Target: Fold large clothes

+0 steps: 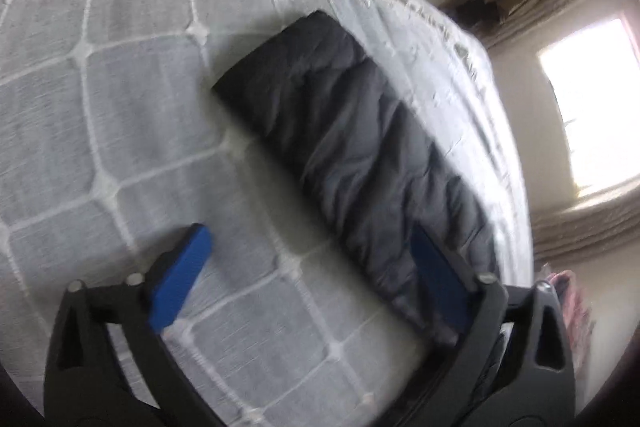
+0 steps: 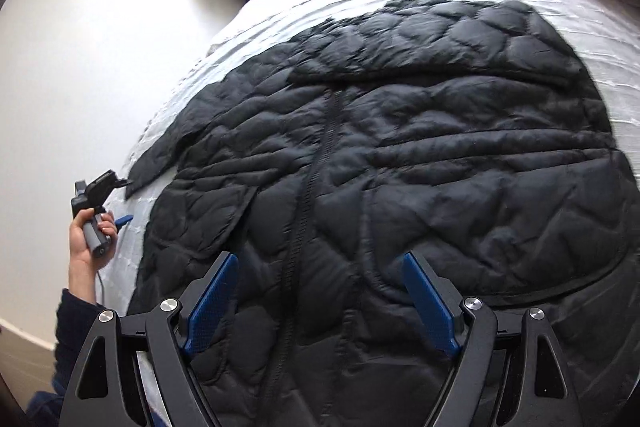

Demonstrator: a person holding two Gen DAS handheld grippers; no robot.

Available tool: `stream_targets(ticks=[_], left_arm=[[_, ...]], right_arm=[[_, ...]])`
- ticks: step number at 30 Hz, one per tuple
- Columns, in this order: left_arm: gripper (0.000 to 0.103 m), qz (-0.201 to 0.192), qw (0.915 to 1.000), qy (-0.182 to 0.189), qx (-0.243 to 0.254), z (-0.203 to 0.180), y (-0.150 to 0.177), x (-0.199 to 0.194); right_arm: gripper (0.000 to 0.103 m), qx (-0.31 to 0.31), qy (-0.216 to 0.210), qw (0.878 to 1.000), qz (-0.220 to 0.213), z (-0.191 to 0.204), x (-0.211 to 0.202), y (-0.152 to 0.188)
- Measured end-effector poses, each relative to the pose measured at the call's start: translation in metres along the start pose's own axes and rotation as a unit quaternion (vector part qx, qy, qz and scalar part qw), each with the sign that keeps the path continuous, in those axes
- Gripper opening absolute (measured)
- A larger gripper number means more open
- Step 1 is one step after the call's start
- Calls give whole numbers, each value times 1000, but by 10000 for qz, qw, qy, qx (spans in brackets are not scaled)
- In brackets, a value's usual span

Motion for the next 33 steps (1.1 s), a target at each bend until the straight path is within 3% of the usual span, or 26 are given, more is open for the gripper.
stream_targets(ticks=[3, 9, 11, 12, 13, 15, 21, 24, 29, 33], left_arm=[[100, -25, 9996, -158, -220, -6, -4, 9], [100, -487, 9966, -665, -19, -23, -5, 21], [86, -821, 9914, -1022, 41, -21, -6, 20], [65, -1034, 9864, -1268, 145, -21, -6, 18], [31, -1089, 9845, -1345, 269, -23, -6, 19], [6, -976, 9849, -1378, 393, -24, 0, 25], [4, -1390, 9858, -929, 132, -31, 6, -4], [4, -1571, 9851, -483, 499, -59, 23, -30], [4, -1441, 9803, 288, 1318, -117, 79, -62], [4, -1164, 9645, 822, 2224, -161, 151, -69]], right_arm=[[85, 216, -18, 9998, -19, -10, -2, 1], [85, 186, -102, 9997, -124, -9, -10, -2], [85, 214, -132, 9996, -163, -10, -13, -3], [85, 257, -140, 9994, -178, -13, -15, -3], [85, 294, -146, 9993, -190, -14, -16, -3], [85, 406, -153, 9988, -245, -20, -20, -4], [85, 566, -123, 9973, -440, -34, -36, -8], [85, 776, -247, 9953, -532, -43, -43, -9], [85, 1019, -243, 9922, -670, -58, -53, -10], [85, 1248, -271, 9892, -726, -70, -57, -9]])
Point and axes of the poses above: each gripper's, at about its wrist camera, not at the fingertips, and x roughly the way its jaws point, z to its left, y to its underside, the point moved 8 cm from there along x, roughly the way its jaws point, and after that the axes turned 15 degrees about -x, right-handed, at the moved point
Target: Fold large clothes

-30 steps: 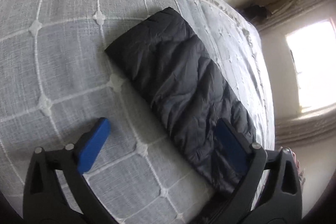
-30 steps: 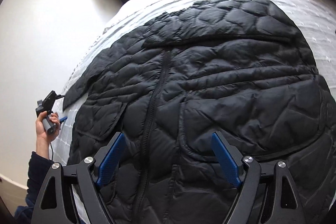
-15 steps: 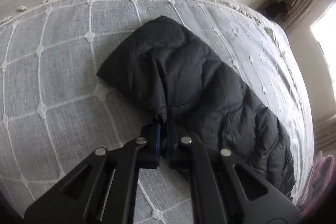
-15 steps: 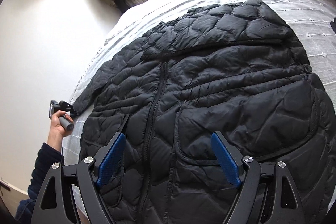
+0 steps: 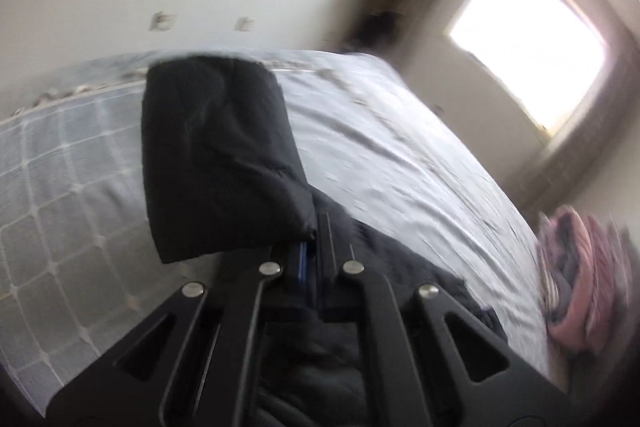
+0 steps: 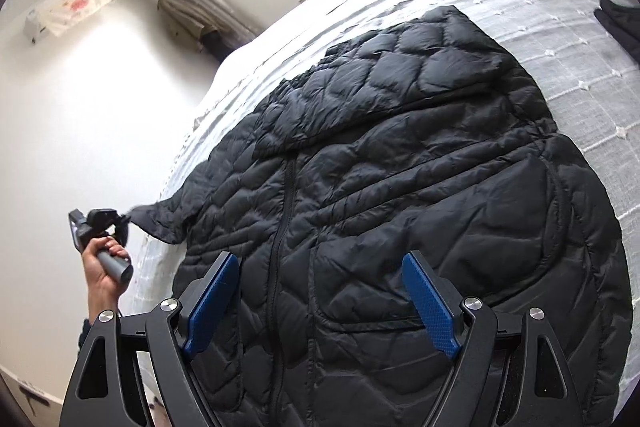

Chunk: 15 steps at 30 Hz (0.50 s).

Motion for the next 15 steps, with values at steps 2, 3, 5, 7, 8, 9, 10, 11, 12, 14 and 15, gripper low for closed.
stream_targets(ticks=[2, 3, 5, 7, 8, 9, 10, 11, 12, 14, 15], left_arm=[[4, 155, 9976, 328, 590, -37, 37, -3], [4, 207, 9955, 431, 821, -50, 50, -2], [4, 395, 9867, 672, 1429, -81, 96, 0], [4, 571, 9758, 770, 1963, -100, 139, 5], [4, 639, 9700, 749, 2224, -107, 158, 10], [4, 739, 9606, 691, 2588, -114, 185, 16], [4, 819, 9536, 632, 2829, -116, 202, 21], [4, 993, 9406, 500, 3207, -118, 230, 29], [5, 1139, 9321, 418, 3414, -115, 246, 35], [9, 1603, 9067, 172, 3898, -106, 286, 50], [11, 1740, 8972, 20, 4059, -101, 297, 56]], right_arm=[[85, 88, 16, 10000, -6, -5, -2, -1], [85, 120, 54, 9999, 4, -8, -2, -1], [85, 149, 178, 9997, 52, -14, -4, 0], [85, 164, 273, 9995, 50, -18, -6, 0], [85, 193, 303, 9993, 34, -21, -8, -1], [85, 225, 303, 9993, 15, -24, -9, -1], [85, 265, 298, 9992, 5, -27, -11, -2], [85, 317, 315, 9990, 6, -30, -12, -2], [85, 368, 384, 9986, 15, -35, -13, -1], [85, 406, 526, 9978, 1, -43, -17, -2], [85, 411, 539, 9977, -3, -45, -18, -2]])
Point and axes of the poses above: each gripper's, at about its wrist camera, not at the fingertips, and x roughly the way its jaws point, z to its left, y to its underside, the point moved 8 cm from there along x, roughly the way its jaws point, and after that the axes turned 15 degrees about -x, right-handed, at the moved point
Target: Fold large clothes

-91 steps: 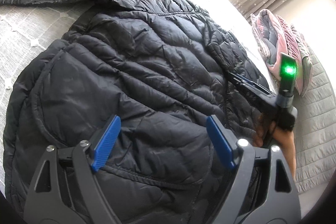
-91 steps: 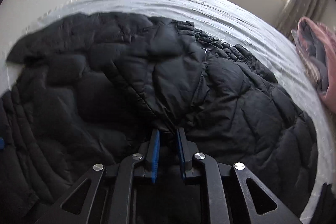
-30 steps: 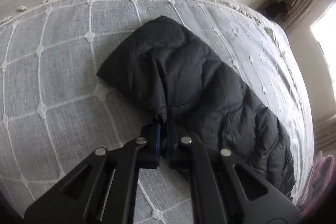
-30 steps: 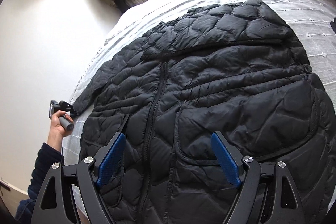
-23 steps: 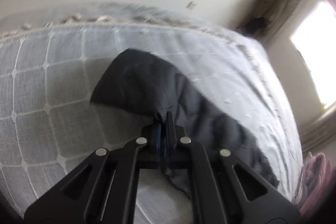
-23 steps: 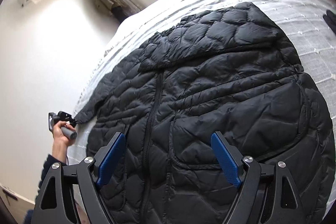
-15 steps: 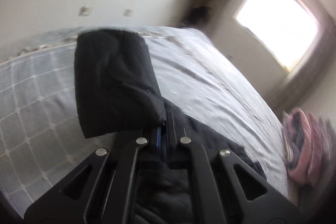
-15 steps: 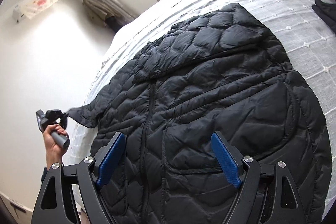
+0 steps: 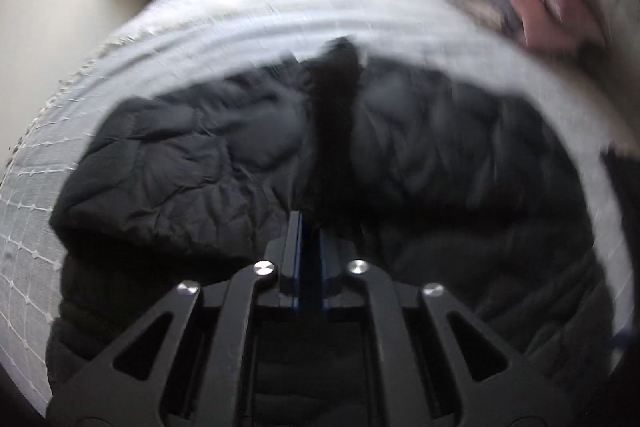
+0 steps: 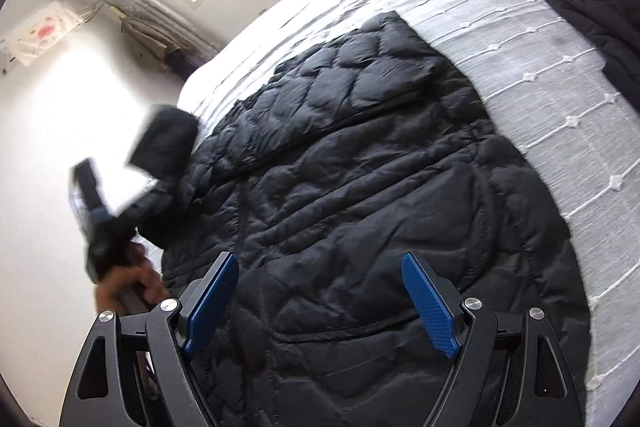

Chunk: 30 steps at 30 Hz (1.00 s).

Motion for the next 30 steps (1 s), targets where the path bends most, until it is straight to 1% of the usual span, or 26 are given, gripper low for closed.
stream_targets(ticks=[1, 2, 3, 4, 5, 7, 8, 9, 11, 14, 17, 18, 21, 23, 25, 26, 28, 29, 30], left_arm=[[12, 169, 9997, -118, 120, -2, 8, 8], [13, 281, 9993, -147, 176, -4, 14, 11], [18, 348, 9992, -123, 183, -4, 18, 13], [24, 408, 9990, -52, 161, -3, 20, 14], [28, 445, 9989, 34, 131, -4, 21, 13], [49, 514, 9985, 201, 49, -6, 22, 10], [52, 587, 9979, 267, 8, -5, 23, 7], [52, 659, 9973, 333, -34, -3, 23, 3], [53, 731, 9955, 581, -150, -2, 26, -6], [53, 899, 9901, 977, -452, 2, 27, -22], [55, 771, 9866, 1266, -682, 4, 18, -44], [58, 720, 9859, 1323, -722, 4, 11, -47], [59, 550, 9832, 1505, -871, 13, 0, -64], [60, 435, 9799, 1630, -1068, 20, -9, -72], [64, 336, 9786, 1671, -1152, 20, -16, -71], [64, 362, 9803, 1603, -1098, 15, -15, -66], [64, 524, 9833, 1479, -927, -1, -11, -51], [64, 640, 9833, 1489, -826, -17, -8, -39], [64, 704, 9830, 1508, -774, -25, -4, -33]], right_arm=[[85, 18, -6, 10000, 0, -2, 0, 0], [85, 62, -35, 10000, 7, -4, 0, 0], [85, 107, -71, 9999, 26, -6, 1, 0], [85, 148, -102, 9998, 56, -8, 3, 1], [85, 192, -131, 9997, 87, -9, 4, 2], [85, 301, -199, 9992, 143, -12, 7, 4], [85, 337, -235, 9990, 162, -12, 7, 4], [85, 337, -263, 9990, 164, -11, 7, 5], [85, 301, -280, 9990, 145, -10, 6, 4], [85, 279, -296, 9990, 157, -9, 7, 4], [85, 399, -329, 9985, 158, -15, 9, 4], [85, 476, -333, 9982, 154, -18, 9, 4], [85, 722, -425, 9964, 87, -28, 5, 2], [85, 905, -491, 9947, 33, -34, 2, 1], [85, 1063, -510, 9930, -32, -40, -1, 0], [85, 1128, -503, 9923, -41, -43, -1, 1], [85, 1179, -509, 9917, -40, -45, -2, 0], [85, 1179, -511, 9917, -32, -44, -1, 0], [85, 1163, -505, 9919, -22, -44, 0, 1]])
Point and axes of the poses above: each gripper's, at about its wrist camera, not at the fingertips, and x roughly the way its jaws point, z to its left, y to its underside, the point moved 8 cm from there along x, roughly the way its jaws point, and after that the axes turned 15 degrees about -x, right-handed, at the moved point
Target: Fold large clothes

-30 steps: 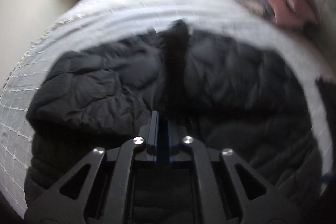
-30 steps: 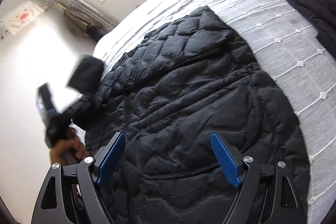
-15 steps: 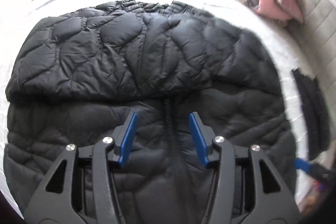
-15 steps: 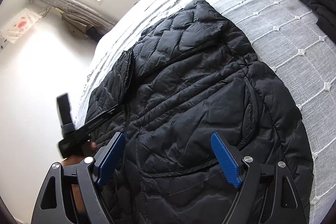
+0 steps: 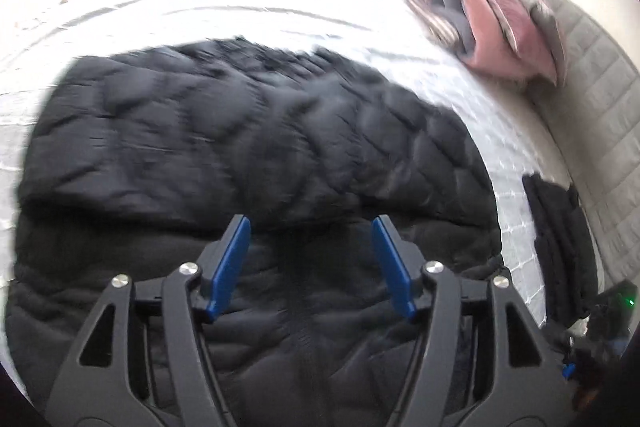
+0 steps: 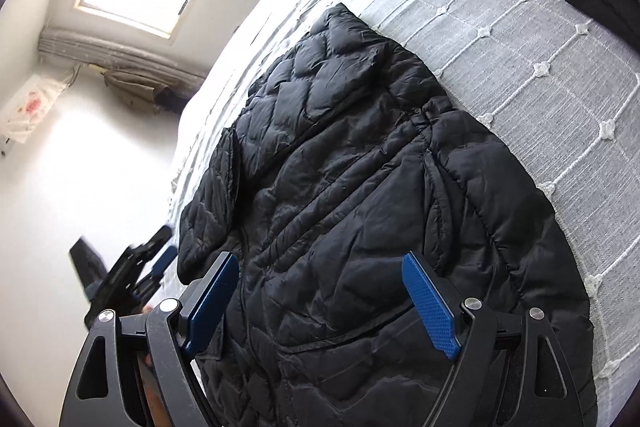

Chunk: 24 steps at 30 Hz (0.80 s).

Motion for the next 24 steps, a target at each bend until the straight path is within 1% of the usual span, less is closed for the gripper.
stream_targets(ticks=[1, 2, 3, 4, 5, 7, 9, 11, 12, 15, 16, 18, 20, 21, 22, 23, 24], left_arm=[[64, 55, 9999, -53, 77, -8, 2, 14], [64, 66, 9994, -237, 226, -17, 4, 33], [64, 71, 9990, -356, 269, -20, 6, 43], [64, 124, 9989, -413, 200, -23, 7, 60], [64, 235, 9990, -369, -6, -22, 9, 74], [64, 389, 9982, -284, -365, -20, 12, 89], [64, 329, 9985, -223, -375, -21, 14, 86], [64, 349, 9988, -25, -329, -22, 16, 66], [64, 288, 9989, 93, -364, -21, 15, 53], [64, 54, 9973, 502, -535, -9, 12, -6], [64, -36, 9968, 524, -608, 2, 12, -28], [64, -245, 9956, 395, -816, 33, 14, -67], [65, -498, 9933, 141, -1031, 74, 23, -105], [65, -607, 9918, -17, -1129, 95, 32, -121], [65, -700, 9891, -251, -1269, 123, 43, -138], [65, -739, 9859, -459, -1429, 150, 57, -152], [65, -726, 9833, -585, -1566, 170, 69, -160]], right_arm=[[85, -39, 18, 10000, 15, 1, 1, 0], [85, -86, 46, 9999, 39, 2, 3, 1], [85, -110, 66, 9999, 60, 3, 5, 2], [85, -122, 81, 9999, 81, 2, 6, 3], [85, -123, 103, 9998, 110, 1, 8, 3], [85, -115, 164, 9997, 128, -2, 11, 3], [85, -81, 241, 9996, 145, -7, 13, 3], [85, -19, 235, 9996, 166, -10, 14, 4], [85, 8, 210, 9996, 177, -10, 14, 4], [85, -52, 202, 9997, 124, -7, 11, 3], [85, -72, 210, 9997, 110, -7, 10, 2], [85, -119, 221, 9996, 99, -4, 10, 3], [85, -139, 194, 9997, 102, -3, 10, 3], [85, -147, 179, 9997, 94, -2, 10, 2], [85, -169, 179, 9997, 51, -1, 8, 1], [85, -196, 207, 9996, 5, -1, 6, -1], [85, -258, 287, 9992, -64, -1, 2, -3]])
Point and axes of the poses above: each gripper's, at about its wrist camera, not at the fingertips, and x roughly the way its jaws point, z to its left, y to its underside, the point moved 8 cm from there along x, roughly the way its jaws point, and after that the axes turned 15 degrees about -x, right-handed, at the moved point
